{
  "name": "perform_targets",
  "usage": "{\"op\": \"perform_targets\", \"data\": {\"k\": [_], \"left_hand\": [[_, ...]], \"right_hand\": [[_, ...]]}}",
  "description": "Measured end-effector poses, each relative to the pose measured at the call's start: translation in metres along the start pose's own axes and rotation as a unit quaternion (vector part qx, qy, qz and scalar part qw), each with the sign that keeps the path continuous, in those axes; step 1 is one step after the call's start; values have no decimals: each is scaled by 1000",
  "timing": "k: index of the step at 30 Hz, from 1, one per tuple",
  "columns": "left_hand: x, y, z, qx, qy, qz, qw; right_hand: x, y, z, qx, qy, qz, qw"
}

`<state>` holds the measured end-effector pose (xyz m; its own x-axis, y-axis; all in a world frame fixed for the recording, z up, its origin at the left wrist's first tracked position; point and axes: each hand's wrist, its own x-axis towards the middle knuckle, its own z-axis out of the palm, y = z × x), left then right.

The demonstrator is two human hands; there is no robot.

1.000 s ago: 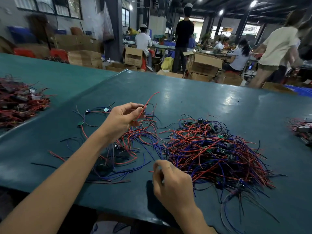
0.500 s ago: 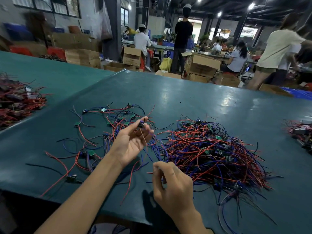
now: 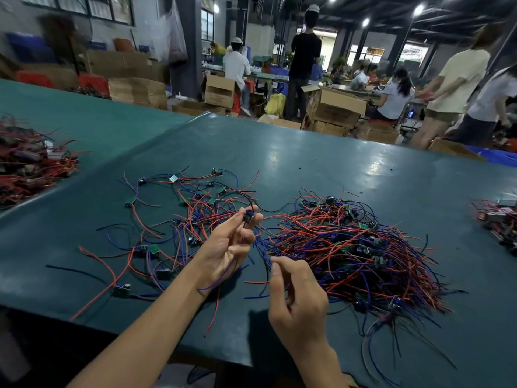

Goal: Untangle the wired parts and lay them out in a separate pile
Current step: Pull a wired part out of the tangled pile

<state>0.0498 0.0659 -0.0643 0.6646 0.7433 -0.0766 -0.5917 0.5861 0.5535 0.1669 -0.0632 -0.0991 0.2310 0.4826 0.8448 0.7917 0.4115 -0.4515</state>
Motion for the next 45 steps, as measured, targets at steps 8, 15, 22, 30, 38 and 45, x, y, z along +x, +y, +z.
{"op": "perform_targets", "data": {"k": [8, 15, 22, 30, 38, 45], "left_hand": [[-2, -14, -4, 193, -80, -23, 978], [-1, -11, -5, 133, -69, -22, 988], [7, -17, -7, 200, 41, 14, 979], [0, -30, -3, 361, -39, 15, 932], [-7, -30, 2, 421, -26, 45, 906], [-28, 12, 0, 412, 59, 120, 901]], "right_hand": [[37, -11, 1, 169, -102, 297, 934], [109, -9, -25, 296, -59, 366, 880], [221, 37, -63, 411, 114, 486, 763], [262, 110, -67, 364, 84, 576, 727], [211, 144, -55, 273, 61, 686, 671], [217, 115, -65, 280, 152, 596, 737]]}}
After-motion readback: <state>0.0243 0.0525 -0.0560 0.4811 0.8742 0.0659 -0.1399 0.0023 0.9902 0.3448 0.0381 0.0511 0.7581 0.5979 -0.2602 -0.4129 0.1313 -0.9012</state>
